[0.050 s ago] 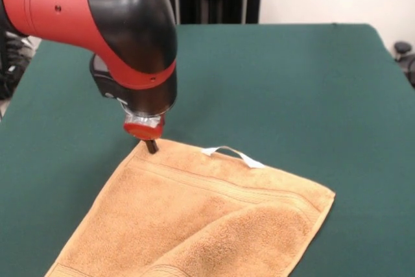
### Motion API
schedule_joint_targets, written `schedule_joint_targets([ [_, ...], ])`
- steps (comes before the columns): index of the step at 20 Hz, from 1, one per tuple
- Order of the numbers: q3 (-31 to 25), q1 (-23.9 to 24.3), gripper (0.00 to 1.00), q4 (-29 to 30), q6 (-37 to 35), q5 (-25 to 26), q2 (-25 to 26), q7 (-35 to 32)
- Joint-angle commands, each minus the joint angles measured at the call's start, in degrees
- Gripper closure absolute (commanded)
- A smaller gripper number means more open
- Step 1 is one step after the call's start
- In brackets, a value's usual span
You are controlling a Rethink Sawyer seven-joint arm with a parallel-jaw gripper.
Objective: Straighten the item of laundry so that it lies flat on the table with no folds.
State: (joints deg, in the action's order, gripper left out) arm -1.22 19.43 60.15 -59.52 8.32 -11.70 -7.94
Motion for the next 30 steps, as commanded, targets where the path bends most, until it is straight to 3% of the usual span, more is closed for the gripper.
schedule_joint_targets([
  [1, 0.8, 0.9, 0.00, 8.5, 30.1, 9.0, 15.0, -20.1],
  [9, 0.3, 1.9, 0.00, 9.9, 33.7, 8.5, 14.8, -19.7],
  [13, 0.3, 2.5, 0.00, 11.3, 39.4, 9.7, 14.8, -19.7],
  [30, 2.0, 1.5, 0.00, 11.9, 43.7, 9.0, 15.3, -20.5],
])
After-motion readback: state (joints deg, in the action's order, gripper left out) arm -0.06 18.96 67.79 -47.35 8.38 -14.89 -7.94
